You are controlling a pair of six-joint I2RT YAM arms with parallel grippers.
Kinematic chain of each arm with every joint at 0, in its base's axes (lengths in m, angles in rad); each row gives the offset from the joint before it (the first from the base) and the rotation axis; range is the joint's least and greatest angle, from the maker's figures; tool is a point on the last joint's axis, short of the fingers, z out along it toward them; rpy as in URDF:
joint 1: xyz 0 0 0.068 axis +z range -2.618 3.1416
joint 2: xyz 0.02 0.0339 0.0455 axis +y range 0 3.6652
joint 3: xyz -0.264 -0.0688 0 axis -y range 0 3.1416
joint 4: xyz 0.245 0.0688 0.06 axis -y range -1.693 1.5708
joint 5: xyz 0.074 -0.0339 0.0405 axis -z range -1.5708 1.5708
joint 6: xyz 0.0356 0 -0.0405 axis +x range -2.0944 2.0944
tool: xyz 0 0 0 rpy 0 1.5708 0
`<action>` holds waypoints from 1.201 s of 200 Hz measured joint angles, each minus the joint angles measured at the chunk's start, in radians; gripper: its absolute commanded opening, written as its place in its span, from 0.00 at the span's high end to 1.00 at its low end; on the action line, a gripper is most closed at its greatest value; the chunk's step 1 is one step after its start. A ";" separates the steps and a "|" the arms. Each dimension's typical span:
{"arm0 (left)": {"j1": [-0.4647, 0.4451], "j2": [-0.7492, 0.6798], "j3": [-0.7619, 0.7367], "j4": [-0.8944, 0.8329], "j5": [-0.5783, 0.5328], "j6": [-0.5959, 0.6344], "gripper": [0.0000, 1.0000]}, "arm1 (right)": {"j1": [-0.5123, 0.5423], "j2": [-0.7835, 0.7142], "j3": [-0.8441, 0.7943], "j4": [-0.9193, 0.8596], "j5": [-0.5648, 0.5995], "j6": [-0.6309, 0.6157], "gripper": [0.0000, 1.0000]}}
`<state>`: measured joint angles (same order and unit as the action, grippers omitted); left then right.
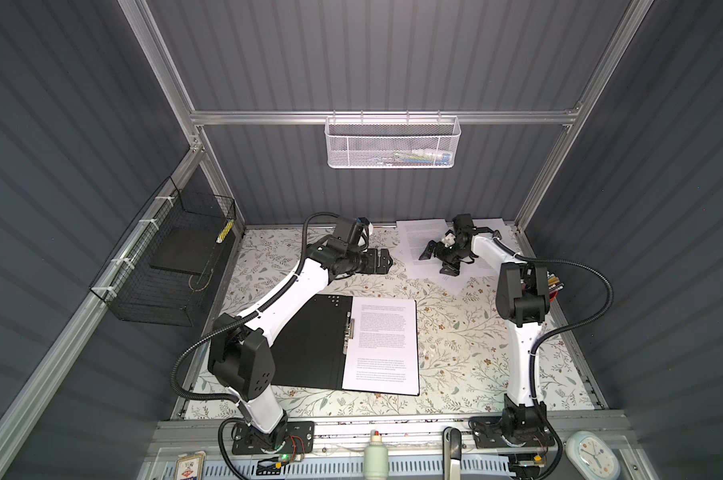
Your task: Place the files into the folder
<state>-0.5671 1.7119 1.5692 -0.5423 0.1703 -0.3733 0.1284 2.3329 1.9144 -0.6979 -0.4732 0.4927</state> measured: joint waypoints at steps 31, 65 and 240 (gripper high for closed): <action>0.001 0.043 0.034 -0.012 0.011 0.000 0.01 | 0.018 -0.001 -0.016 -0.020 -0.027 -0.001 0.01; 0.001 0.100 0.082 -0.033 0.015 0.000 0.04 | 0.042 -0.059 -0.124 0.011 -0.048 0.005 0.01; -0.125 0.753 0.644 -0.102 0.177 -0.100 0.35 | -0.133 -0.381 -0.407 0.115 -0.061 0.007 0.01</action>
<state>-0.6922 2.4649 2.2135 -0.6445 0.3477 -0.4736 -0.0048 1.9518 1.5070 -0.5827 -0.5346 0.4995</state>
